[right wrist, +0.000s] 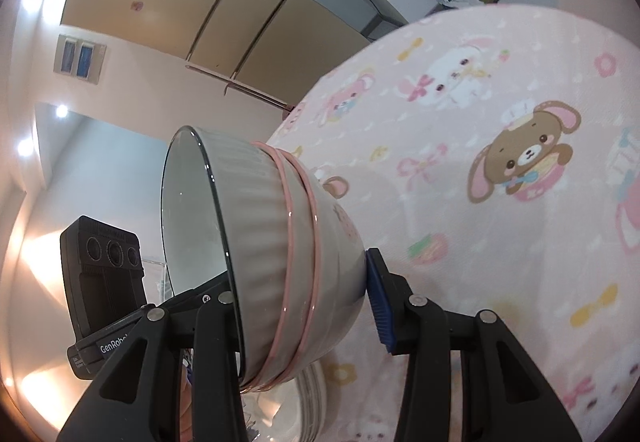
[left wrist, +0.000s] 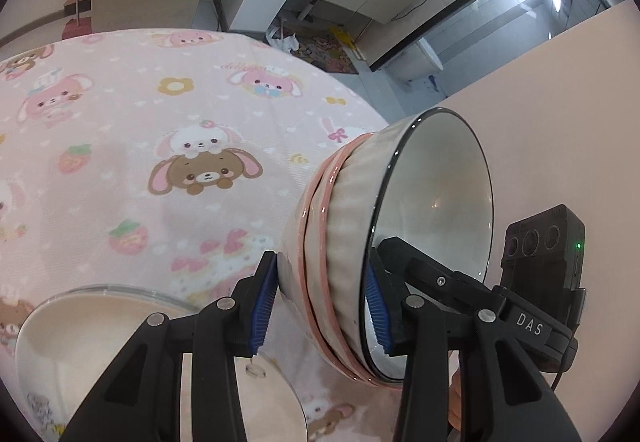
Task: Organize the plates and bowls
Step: 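Lift the bowl stack with the left gripper and carry it over the plates, then lower the bowl stack onto the 'Life' plate stack with the left gripper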
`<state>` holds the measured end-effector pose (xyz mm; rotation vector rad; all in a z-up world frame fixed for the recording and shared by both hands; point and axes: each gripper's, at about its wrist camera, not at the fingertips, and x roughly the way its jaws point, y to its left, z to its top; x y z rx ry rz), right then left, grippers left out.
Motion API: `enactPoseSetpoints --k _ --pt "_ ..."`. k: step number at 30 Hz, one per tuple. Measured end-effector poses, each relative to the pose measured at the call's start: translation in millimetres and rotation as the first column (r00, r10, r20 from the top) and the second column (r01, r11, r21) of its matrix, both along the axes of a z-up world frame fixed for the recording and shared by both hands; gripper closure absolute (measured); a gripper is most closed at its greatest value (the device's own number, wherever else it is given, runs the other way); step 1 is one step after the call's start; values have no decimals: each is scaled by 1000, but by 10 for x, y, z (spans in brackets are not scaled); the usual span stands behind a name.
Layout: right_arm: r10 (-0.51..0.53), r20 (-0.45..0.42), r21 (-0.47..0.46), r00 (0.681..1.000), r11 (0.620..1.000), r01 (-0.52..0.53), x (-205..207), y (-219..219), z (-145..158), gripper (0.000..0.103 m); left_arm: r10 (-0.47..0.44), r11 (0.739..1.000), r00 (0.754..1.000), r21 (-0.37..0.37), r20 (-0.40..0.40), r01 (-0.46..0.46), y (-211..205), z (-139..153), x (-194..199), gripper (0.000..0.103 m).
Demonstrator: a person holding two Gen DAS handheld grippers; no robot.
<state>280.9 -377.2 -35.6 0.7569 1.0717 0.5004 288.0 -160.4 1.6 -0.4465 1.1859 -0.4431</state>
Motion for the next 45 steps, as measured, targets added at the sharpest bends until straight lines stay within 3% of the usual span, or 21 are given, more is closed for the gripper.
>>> enactPoseSetpoints --k 9,13,21,28,45 --pt "85 62 -25 994 996 -84 -277 540 387 62 41 999 997 18 58 -43 456 368 -482 59" --pt "125 71 -16 990 992 -125 -452 723 380 62 59 998 994 25 89 -62 700 444 -700 59" --pt "196 48 -29 979 980 -195 -619 1113 256 62 101 995 993 21 68 -102 1128 319 -1069 59" --pt "231 49 -65 972 972 -228 -753 1291 194 62 115 993 990 28 81 -118 1264 220 -1285 59" --pt "226 14 -126 974 967 -223 -739 1380 -62 62 110 993 989 26 98 -113 1309 -131 -1296 59"
